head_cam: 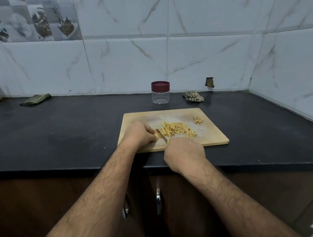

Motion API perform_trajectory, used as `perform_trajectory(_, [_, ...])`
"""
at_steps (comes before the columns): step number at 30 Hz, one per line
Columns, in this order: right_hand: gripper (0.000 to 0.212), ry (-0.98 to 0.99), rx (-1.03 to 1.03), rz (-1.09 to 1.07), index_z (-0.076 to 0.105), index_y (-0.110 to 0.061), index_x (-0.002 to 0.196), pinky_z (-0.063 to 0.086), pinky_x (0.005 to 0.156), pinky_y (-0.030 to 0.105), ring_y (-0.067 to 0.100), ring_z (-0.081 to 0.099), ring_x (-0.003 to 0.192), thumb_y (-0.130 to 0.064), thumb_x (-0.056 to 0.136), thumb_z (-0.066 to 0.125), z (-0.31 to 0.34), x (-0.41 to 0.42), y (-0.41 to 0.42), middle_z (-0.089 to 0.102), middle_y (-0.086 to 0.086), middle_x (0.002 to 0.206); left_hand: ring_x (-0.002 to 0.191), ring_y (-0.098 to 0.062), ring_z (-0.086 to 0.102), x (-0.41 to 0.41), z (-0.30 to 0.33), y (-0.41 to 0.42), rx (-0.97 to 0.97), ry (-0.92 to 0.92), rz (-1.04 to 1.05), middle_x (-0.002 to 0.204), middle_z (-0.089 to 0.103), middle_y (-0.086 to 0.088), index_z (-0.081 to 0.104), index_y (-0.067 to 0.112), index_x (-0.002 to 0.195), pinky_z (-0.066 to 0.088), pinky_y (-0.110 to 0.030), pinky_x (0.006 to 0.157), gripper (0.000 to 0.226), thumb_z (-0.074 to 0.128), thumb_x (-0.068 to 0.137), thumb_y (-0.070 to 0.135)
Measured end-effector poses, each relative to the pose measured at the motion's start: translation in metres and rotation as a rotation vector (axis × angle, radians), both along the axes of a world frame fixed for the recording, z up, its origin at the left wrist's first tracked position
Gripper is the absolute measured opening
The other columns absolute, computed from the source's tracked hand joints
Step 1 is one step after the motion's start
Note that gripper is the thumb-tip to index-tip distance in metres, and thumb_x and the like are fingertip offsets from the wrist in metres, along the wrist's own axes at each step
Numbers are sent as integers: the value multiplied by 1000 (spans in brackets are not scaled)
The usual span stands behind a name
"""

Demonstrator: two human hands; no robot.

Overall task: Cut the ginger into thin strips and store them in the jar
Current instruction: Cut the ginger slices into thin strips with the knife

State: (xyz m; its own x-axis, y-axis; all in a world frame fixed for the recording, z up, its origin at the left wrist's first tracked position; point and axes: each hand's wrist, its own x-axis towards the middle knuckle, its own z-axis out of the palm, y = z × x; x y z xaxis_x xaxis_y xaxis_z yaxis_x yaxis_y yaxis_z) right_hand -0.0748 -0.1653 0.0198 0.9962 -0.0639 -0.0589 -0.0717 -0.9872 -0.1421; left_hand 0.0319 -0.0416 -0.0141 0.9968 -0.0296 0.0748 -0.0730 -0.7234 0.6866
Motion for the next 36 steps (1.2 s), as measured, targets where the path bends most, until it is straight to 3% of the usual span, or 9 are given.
perform_trajectory(10, [27, 2, 24, 22, 58, -16, 123, 42, 76, 34, 23, 52, 90, -21, 100, 45, -2, 9, 2, 61, 3, 114, 102, -14, 64, 0, 0, -2, 13, -5, -5, 107, 72, 7, 78, 18, 99, 50, -30, 93, 18, 78, 81, 17])
perform_trajectory(15, [33, 45, 8, 41, 56, -16, 129, 40, 80, 37, 25, 56, 109, -15, 97, 47, 4, 12, 7, 59, 4, 124, 105, -13, 63, 4, 0, -1, -8, 15, -4, 110, 72, 8, 78, 19, 101, 49, -32, 97, 22, 80, 79, 18])
perform_trajectory(22, [24, 56, -35, 21, 60, -16, 119, 42, 70, 35, 24, 49, 84, -18, 97, 52, -7, -11, -1, 56, 4, 98, 104, -12, 63, 0, 4, -1, 7, 33, -3, 109, 72, 8, 78, 20, 102, 49, -29, 94, 21, 79, 81, 19])
perform_trajectory(26, [22, 30, -8, 18, 61, -18, 118, 42, 71, 35, 23, 49, 86, -23, 100, 49, -11, -24, -6, 63, 4, 112, 105, -12, 62, 0, 5, 0, 4, 32, -2, 112, 71, 5, 77, 19, 105, 49, -29, 95, 24, 79, 81, 20])
perform_trajectory(36, [32, 35, 16, -24, 58, -17, 124, 41, 69, 33, 24, 46, 86, -11, 93, 53, -4, -4, -2, 61, 5, 117, 101, -10, 59, -1, 5, -1, -13, 50, -9, 114, 70, 6, 76, 17, 106, 43, -23, 88, 25, 80, 81, 18])
